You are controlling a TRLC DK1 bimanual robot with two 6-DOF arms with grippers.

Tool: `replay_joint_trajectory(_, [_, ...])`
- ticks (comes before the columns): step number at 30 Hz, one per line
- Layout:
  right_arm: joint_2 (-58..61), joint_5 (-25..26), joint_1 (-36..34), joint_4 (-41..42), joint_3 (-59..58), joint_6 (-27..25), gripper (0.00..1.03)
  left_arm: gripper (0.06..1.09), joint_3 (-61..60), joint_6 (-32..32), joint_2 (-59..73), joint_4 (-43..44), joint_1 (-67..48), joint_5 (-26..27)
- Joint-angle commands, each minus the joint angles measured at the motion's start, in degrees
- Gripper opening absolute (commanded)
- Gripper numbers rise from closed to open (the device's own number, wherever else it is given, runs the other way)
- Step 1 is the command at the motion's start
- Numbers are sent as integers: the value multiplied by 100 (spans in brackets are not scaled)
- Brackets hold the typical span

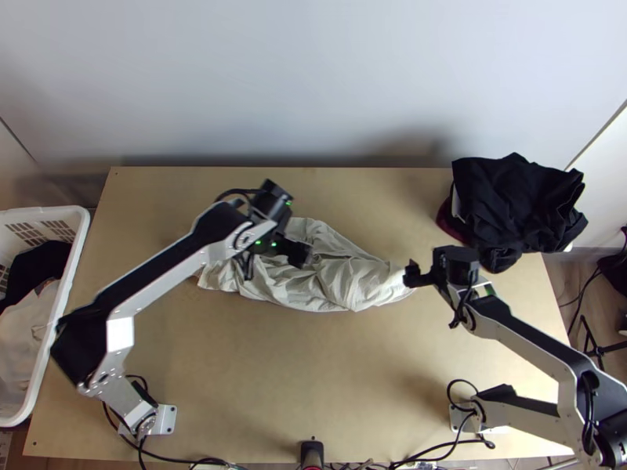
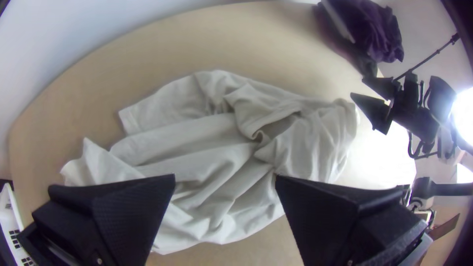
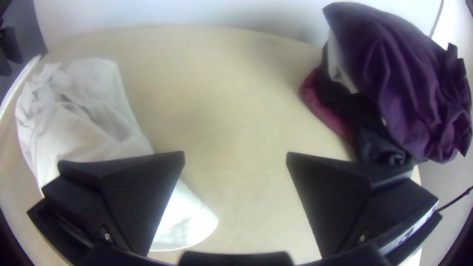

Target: Fold the t-shirt

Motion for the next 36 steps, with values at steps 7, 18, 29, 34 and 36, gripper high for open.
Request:
replay_joint_trajectory(7, [553, -660, 221, -460, 254, 109, 96, 104, -1264, 25, -789, 295, 564, -66])
replay_joint_trajectory(18, [782, -652, 204, -398, 342, 74, 82, 104, -1897, 113, -1193, 559, 1030, -110])
replay_joint_trajectory(29, [676, -660, 274, -346, 421, -137, 10, 104, -2459, 227, -1668, 612, 1478, -110])
replay_joint_trajectory(34, [580, -687, 274, -407, 518, -119, 16, 104, -2697, 315, -1879, 620, 1812, -110])
replay_joint_trajectory(36, [588, -687, 256, -434, 518, -58, 58, 104, -2785, 394, -1958, 629, 1917, -101])
